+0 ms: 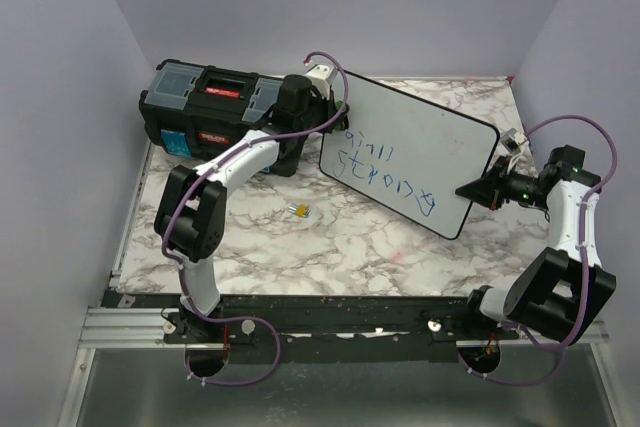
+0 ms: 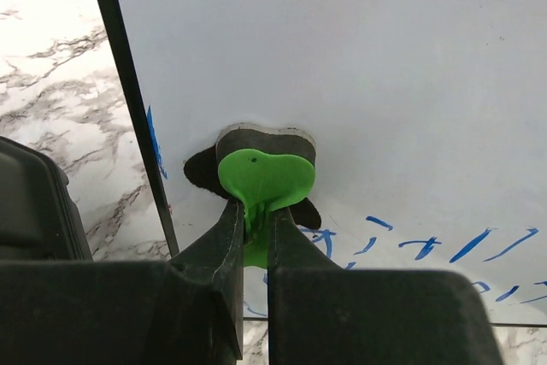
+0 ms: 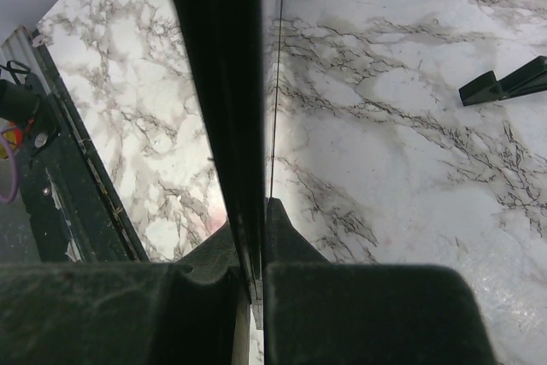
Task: Erase the whiteboard
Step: Erase the whiteboard at the center of the board.
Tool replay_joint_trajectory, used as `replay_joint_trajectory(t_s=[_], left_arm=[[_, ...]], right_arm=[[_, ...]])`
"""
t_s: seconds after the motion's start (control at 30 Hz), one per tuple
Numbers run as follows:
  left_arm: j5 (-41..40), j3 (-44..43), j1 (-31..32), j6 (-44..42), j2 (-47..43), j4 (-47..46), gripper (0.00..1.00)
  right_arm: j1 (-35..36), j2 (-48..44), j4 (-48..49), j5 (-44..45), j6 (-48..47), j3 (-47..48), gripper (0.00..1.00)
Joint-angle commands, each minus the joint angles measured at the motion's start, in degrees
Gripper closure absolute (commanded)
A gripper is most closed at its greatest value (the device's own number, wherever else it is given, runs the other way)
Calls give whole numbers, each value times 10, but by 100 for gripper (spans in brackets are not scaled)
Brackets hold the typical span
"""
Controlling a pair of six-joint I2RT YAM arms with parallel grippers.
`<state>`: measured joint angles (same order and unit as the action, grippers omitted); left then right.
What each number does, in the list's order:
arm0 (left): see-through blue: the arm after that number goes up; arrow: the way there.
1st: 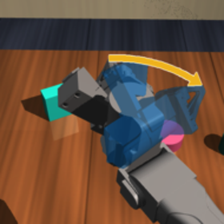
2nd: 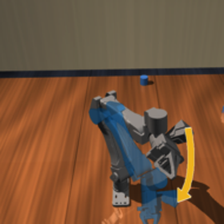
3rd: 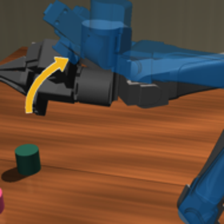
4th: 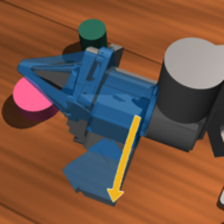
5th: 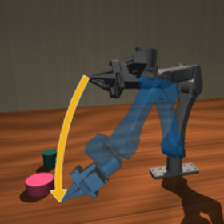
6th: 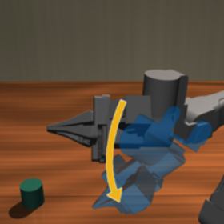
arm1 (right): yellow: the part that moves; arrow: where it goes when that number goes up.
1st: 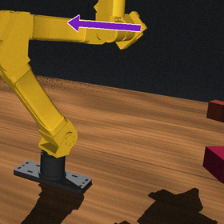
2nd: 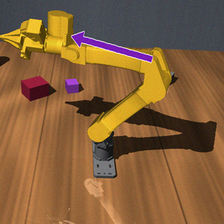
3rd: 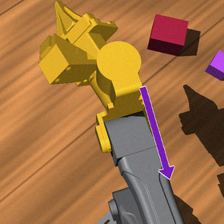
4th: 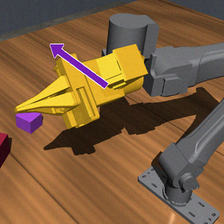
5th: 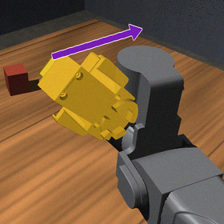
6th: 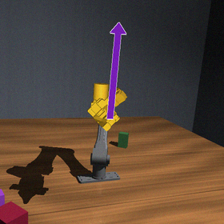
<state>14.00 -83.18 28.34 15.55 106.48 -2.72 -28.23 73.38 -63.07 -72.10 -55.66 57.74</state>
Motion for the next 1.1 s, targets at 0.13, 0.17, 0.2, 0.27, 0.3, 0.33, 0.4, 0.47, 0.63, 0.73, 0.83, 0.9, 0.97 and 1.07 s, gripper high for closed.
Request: replay_joint_trajectory(t_s=[0.13, 0.17, 0.2, 0.27, 0.3, 0.33, 0.4, 0.47, 0.63, 0.73, 0.83, 0.9, 0.97, 1.07], left_arm=[[20, 58, 24, 14, 26, -19, 100], [19, 71, 29, 16, 26, -25, 100], [17, 82, 33, 18, 25, -29, 100], [12, 106, 41, 19, 23, -39, 100], [10, 112, 42, 20, 22, -40, 100], [8, 118, 43, 21, 21, -43, 100], [5, 120, 43, 19, 17, -42, 100], [2, 106, 42, 12, 12, -32, 100], [-3, 48, 41, -3, 2, 2, 100], [-3, 23, 41, -5, -2, 12, 100], [1, 10, 40, -1, 2, 16, 100], [5, 5, 44, 2, 10, 18, 100], [3, 9, 49, 2, 17, 17, 100], [4, 32, 58, 7, 25, 8, 100]], right_arm=[[7, -6, -14, -15, -19, -5, 99], [7, -7, -15, -16, -20, -5, 99], [7, -6, -16, -16, -21, -5, 99], [7, -5, -16, -16, -21, -5, 99], [7, -6, -16, -17, -22, -5, 99], [7, -4, -17, -17, -23, -4, 99], [7, -4, -19, -17, -24, -4, 99], [7, -4, -20, -17, -25, -4, 99], [7, -4, -20, -18, -25, -4, 99], [7, -6, -20, -17, -25, -5, 99], [7, -6, -20, -18, -25, -4, 99], [7, -6, -21, -18, -26, -4, 99], [7, -5, -21, -18, -27, -4, 99], [7, -6, -21, -17, -26, -5, 99]])
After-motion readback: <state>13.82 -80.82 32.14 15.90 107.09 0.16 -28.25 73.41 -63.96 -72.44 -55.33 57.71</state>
